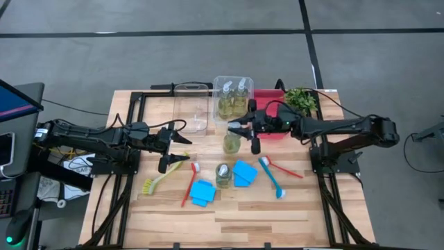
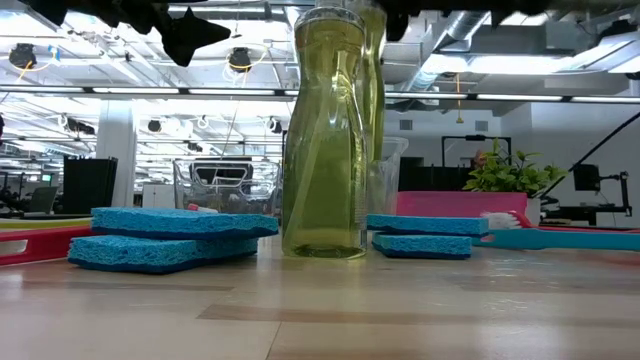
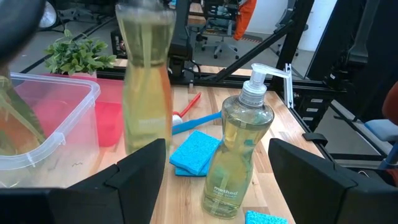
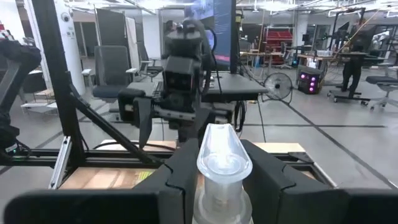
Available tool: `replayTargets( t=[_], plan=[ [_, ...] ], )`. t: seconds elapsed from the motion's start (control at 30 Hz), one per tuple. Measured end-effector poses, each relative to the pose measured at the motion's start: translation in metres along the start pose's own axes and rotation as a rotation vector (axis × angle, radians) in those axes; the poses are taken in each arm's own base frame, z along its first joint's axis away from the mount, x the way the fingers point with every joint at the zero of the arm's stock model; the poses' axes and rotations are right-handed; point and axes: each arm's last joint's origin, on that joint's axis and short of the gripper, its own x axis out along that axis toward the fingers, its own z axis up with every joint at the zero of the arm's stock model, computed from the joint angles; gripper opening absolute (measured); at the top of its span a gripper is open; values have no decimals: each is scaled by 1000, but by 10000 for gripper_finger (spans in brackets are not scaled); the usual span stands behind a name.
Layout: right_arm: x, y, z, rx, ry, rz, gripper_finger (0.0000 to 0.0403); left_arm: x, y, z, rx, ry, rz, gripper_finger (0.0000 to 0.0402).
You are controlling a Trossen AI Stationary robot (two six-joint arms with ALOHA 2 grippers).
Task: Pick & Place Kitchen Sink Supplies
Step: Put the green dish soap into the white bin
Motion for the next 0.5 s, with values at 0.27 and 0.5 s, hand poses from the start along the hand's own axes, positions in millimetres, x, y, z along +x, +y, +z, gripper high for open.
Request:
replayTargets(
  t=[0.27,0.5],
  plan=[
    [1,-13,45,-44,23,-57,91,0,0,0,0,0,0,287],
    [-5,-29,82,-61,12,-132,91,0,0,0,0,0,0,287]
  ],
)
